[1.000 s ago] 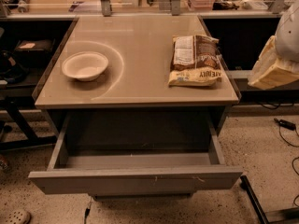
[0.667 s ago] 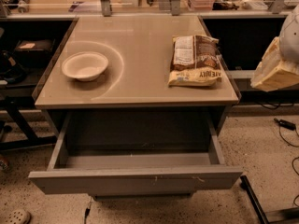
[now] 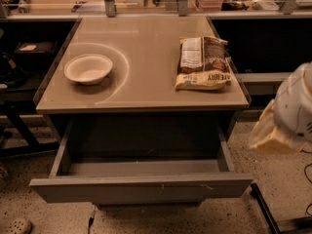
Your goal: Close top drawer
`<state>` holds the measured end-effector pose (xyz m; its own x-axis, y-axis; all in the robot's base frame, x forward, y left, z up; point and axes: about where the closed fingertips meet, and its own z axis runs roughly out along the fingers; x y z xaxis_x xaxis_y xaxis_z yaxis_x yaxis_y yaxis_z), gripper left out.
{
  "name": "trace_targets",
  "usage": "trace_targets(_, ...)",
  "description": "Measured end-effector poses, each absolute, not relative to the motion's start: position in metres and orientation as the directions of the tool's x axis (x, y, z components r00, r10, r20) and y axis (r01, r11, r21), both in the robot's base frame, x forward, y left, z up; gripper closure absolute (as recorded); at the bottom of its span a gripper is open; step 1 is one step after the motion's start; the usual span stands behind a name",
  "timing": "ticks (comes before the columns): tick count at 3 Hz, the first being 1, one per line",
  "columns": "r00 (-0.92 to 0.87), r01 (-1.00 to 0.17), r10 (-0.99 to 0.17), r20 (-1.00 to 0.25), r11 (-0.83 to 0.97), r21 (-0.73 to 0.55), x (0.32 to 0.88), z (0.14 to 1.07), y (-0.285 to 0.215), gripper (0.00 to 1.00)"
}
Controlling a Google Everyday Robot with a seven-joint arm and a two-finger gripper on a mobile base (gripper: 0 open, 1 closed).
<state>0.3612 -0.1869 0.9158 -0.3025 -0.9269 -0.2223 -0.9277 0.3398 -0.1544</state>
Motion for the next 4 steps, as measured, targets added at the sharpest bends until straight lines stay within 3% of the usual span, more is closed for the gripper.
trace_targets(2, -0.368, -0.93, -0.918, -0.146, 0.364, 0.054, 0.301, 0.806, -0.186, 1.0)
trace_targets(4, -0.36, -0.925, -0.925, -0.123, 0.336, 0.178, 0.295, 0.732, -0.167, 1.0)
